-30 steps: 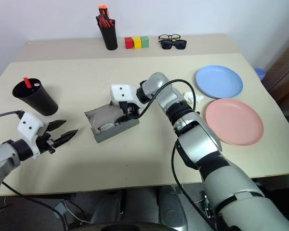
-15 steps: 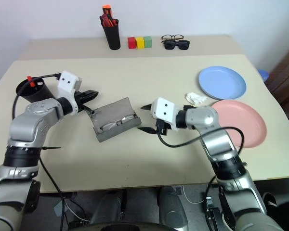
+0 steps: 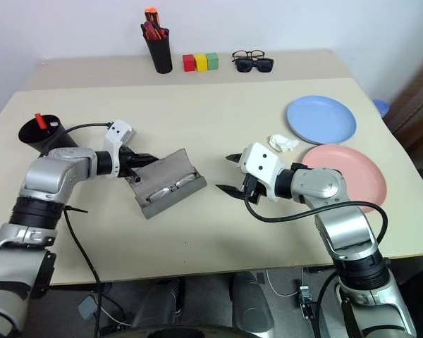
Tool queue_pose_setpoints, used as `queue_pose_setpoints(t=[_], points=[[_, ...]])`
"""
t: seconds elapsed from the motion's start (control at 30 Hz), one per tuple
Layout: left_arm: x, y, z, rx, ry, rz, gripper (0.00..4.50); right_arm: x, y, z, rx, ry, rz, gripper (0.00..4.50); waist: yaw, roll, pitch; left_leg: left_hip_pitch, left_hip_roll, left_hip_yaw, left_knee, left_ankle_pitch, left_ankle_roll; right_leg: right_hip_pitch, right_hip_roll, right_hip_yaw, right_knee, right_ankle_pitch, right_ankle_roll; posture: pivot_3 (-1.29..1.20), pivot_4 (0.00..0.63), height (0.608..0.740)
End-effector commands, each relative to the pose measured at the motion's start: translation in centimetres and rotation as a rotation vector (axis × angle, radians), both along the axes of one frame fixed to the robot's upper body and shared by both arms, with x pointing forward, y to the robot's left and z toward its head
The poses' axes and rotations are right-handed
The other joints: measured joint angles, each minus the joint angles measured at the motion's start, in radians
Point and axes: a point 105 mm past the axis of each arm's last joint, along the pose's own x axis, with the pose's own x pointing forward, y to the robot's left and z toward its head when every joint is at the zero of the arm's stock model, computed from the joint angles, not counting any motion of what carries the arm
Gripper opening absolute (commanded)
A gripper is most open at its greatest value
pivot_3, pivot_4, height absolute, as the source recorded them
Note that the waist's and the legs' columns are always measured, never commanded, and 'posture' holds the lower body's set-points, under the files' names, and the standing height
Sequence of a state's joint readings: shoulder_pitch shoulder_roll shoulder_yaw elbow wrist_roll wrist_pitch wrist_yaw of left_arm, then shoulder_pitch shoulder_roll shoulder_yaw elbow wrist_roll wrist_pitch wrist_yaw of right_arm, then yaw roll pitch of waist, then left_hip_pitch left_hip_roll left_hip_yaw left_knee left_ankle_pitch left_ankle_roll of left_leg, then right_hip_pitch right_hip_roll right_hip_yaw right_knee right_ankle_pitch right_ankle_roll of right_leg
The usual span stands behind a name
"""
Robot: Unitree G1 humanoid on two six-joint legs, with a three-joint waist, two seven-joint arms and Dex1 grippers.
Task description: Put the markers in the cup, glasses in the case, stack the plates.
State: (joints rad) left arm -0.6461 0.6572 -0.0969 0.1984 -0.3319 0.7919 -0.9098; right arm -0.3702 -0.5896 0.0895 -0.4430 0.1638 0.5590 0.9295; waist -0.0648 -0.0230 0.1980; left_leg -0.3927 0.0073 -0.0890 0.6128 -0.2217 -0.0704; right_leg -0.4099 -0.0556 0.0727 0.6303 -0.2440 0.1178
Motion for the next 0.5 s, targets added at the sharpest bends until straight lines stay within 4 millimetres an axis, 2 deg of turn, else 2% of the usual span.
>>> queue_pose_setpoints(t=[0.03,0.13,0.27,0.5], points=[[-1.7,-1.0,1.5,-0.035,-0.061,-0.108,0.06,0.6,-0.2,1.5,0.017,-0.058,-0.001,3.53,-0.001,0.0,0.0,0.0,0.0,0.0,0.0,0.0,0.0,0.0,0.0,0.0,0.0,0.0,0.0,0.0,0.15,0.74],[-3.5,-1.7,2.4,-0.061,-0.089,-0.179,0.06,1.1,-0.3,1.2,0.012,-0.055,-0.007,3.53,0.002,0.0,0.0,0.0,0.0,0.0,0.0,0.0,0.0,0.0,0.0,0.0,0.0,0.0,0.0,0.0,0.15,0.74],[-5.6,-2.7,2.5,-0.07,-0.089,-0.241,0.06,1.6,-0.5,1.1,0.012,-0.057,-0.014,3.53,0.004,0.0,0.0,0.0,0.0,0.0,0.0,0.0,0.0,0.0,0.0,0.0,0.0,0.0,0.0,0.0,0.15,0.74],[-8.6,-3.1,0.3,0.025,-0.05,-0.324,0.06,2.7,-1.0,1.4,0.013,-0.078,-0.045,3.53,0.004,0.0,0.0,0.0,0.0,0.0,0.0,0.0,0.0,0.0,0.0,0.0,0.0,-0.002,-0.003,0.0,0.15,0.74]])
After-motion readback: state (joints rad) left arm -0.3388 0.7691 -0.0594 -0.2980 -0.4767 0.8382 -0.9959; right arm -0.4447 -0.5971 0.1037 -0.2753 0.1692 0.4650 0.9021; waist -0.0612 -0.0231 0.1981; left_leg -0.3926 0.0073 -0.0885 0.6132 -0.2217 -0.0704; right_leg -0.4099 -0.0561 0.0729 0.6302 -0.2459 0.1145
